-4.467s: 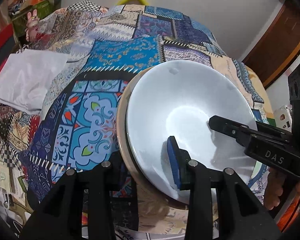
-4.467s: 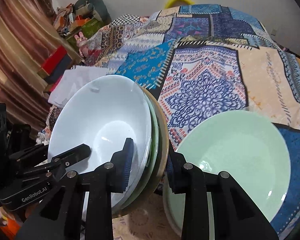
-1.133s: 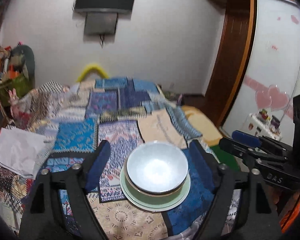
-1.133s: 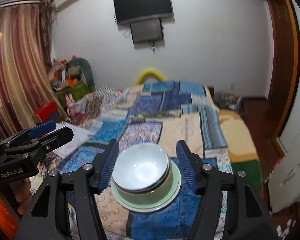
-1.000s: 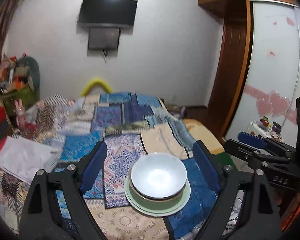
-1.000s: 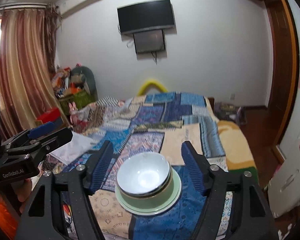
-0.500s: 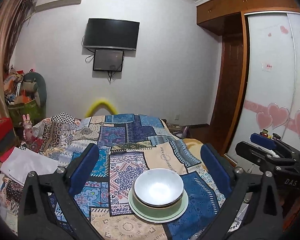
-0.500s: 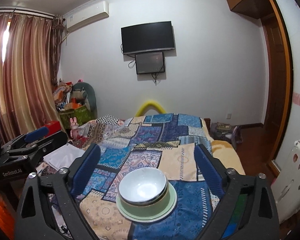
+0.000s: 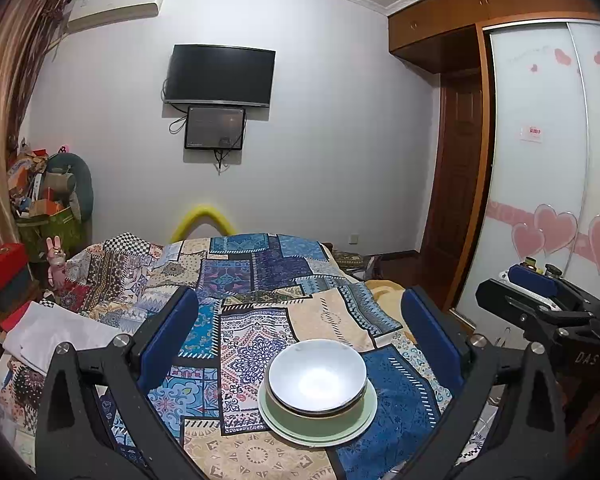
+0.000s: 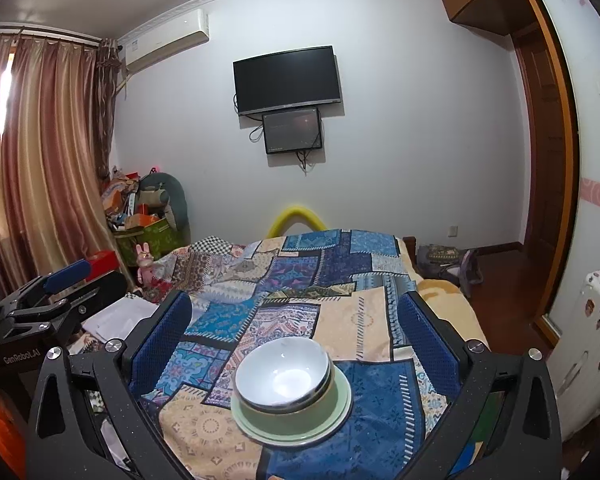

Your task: Organize plates and bowls

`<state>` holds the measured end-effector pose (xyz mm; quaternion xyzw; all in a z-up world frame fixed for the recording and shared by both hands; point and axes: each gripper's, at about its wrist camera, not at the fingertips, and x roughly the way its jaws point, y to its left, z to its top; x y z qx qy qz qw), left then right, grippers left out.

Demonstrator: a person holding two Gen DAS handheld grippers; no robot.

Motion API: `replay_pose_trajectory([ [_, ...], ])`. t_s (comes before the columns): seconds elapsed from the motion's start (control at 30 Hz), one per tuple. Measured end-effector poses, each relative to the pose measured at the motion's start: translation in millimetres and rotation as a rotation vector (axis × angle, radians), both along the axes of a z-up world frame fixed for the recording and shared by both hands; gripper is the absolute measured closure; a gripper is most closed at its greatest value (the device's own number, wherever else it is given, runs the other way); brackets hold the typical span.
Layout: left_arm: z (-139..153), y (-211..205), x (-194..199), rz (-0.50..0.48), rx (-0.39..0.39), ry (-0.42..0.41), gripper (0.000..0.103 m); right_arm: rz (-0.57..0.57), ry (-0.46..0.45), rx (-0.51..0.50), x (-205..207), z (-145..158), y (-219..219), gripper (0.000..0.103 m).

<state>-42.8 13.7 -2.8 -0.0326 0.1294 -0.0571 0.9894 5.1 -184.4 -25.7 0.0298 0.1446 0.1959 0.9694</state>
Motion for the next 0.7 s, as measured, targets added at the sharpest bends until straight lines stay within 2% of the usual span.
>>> replay_pose_trajectory([
  [0.7, -3.0, -4.7, -0.6, -0.012, 0.015, 0.002, 0.000, 0.016, -0.007, -0.011, -3.4, 3.7, 1.5, 0.000],
])
